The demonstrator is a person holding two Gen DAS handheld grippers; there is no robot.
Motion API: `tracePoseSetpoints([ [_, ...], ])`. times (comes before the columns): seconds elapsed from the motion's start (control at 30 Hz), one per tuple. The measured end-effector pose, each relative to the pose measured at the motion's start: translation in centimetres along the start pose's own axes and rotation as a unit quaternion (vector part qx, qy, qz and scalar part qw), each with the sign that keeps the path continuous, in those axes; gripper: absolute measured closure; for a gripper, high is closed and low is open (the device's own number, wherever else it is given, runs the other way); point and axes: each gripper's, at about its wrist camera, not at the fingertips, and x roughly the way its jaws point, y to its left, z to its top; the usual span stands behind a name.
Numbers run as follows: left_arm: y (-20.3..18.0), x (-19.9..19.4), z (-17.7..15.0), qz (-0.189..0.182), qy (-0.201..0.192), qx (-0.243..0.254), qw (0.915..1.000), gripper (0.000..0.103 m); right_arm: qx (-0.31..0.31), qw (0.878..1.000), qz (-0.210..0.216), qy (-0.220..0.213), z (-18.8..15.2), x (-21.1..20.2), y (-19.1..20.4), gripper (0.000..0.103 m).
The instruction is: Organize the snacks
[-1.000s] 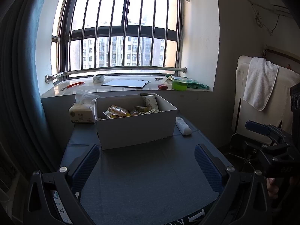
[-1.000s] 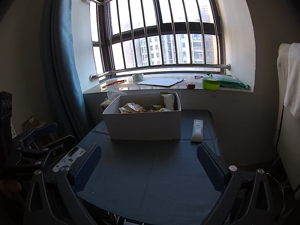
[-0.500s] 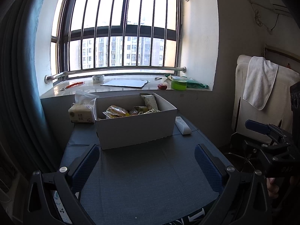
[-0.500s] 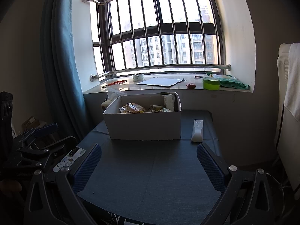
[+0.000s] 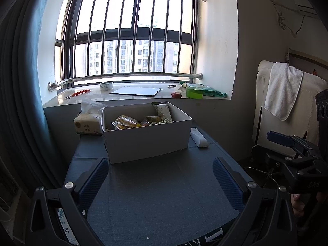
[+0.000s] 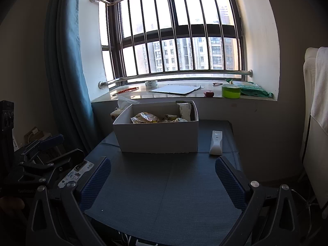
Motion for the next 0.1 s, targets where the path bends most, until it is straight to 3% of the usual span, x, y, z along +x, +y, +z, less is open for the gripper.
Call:
tracePoseSetpoints([
  [0.1,0.08,0.0,0.0,-0.003,0.001,-0.002,1.0,0.0,0.0,1.0,0.0,0.0,0.0,0.01,-0.04,0.0],
])
